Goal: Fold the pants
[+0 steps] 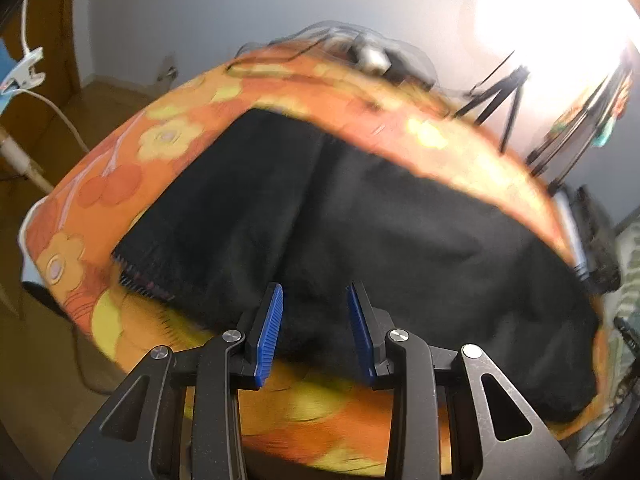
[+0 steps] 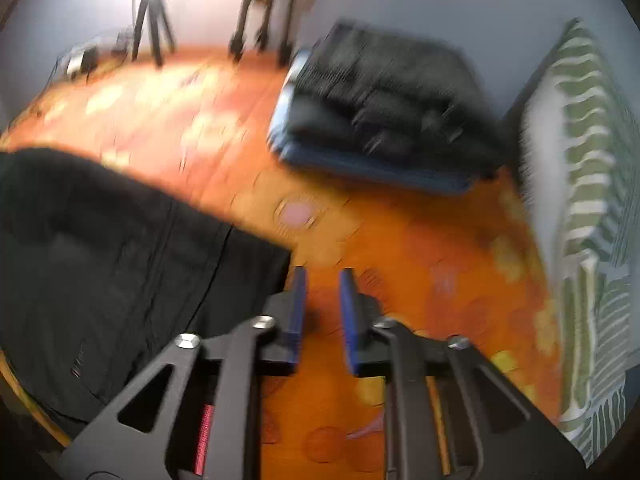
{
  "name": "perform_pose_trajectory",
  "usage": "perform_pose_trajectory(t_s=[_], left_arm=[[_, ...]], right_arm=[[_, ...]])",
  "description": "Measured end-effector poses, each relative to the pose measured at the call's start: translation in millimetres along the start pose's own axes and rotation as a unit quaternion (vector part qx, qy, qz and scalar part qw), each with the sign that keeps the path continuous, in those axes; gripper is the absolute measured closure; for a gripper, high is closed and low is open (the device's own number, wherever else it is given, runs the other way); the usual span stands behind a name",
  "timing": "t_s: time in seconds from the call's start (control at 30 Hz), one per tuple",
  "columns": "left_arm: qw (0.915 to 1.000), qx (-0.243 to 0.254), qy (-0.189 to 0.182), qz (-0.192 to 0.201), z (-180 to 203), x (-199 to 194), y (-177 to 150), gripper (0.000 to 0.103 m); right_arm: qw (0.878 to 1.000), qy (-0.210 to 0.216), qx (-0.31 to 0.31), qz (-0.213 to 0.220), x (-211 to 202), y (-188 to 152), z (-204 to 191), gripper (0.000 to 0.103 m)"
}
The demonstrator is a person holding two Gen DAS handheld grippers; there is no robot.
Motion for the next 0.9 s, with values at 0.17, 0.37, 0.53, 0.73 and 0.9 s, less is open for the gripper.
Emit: perform_pose_trajectory(t_s=[0.17,0.37,0.53,0.73,0.9], left_arm=[[0.9973,0.028,-0.065,0.018,53.2,-14.0,15.9,0.071],[0.9878,0.004,-0.155,-0.010,91.3,1.7,30.3,0.071],[0.9867,0.008,-0.161,-0.024,106.9,17.4,38.4,0.071],[0.9877,0.001,-0.150,-0.042,102.6,35.5,39.4,0.071],[0.9865,-0.024,-0.152,-0.057,91.1,48.3,39.0,0.071]], right_arm=[[0.991,0.116,-0.069,0.021,-19.9,50.3,-60.4,0.058],[0.950,0.275,-0.139,-0.046,11.6,108.2,-175.4,0.035],[0.929,0.294,-0.206,-0.092,45.4,106.2,-231.9,0.029],[0.924,0.304,-0.205,-0.109,66.0,102.8,-248.3,0.043],[0.927,0.285,-0.232,-0.074,46.7,93.1,-251.6,0.088]])
Point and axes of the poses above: each gripper's, at about its wrist camera, not at the fingertips, and x roughly the way its jaws point, z to its right, y to its top, the point moved 2 cm from there along x, roughly the way its jaws point, and after that the axes turned 7 degrees about -z, right-handed, at the moved point
